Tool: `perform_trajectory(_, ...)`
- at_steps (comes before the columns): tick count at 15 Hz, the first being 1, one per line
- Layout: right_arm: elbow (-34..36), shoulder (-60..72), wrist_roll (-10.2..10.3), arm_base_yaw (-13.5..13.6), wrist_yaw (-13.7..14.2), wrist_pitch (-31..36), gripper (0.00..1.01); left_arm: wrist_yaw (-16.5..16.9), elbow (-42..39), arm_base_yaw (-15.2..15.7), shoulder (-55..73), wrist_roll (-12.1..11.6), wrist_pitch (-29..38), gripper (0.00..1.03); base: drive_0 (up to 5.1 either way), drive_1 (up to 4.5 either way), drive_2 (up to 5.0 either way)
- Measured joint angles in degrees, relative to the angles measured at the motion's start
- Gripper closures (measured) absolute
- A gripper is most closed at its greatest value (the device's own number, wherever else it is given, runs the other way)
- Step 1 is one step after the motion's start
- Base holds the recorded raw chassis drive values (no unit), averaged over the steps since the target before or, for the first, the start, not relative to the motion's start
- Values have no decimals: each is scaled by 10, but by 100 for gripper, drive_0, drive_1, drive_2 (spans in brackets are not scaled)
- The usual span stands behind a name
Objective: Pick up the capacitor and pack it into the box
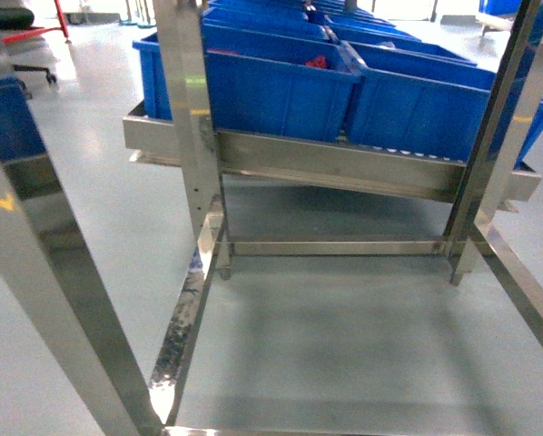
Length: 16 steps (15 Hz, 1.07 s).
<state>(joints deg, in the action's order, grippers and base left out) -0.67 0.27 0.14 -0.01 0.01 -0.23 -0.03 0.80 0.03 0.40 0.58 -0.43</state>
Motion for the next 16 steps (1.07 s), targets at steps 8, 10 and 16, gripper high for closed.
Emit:
perform_trajectory(8, 0, 0, 0, 0, 0, -1, 3, 0, 0, 0, 0, 0, 1, 60, -495, 251, 251)
perform_trajectory(10, 0, 0, 0, 0, 0, -2, 3, 0, 0, 0, 0, 0, 1, 60, -495, 251, 251)
perform_trajectory(16, 0, 0, 0, 0, 0, -2, 3, 0, 0, 0, 0, 0, 0, 60, -495, 251, 251)
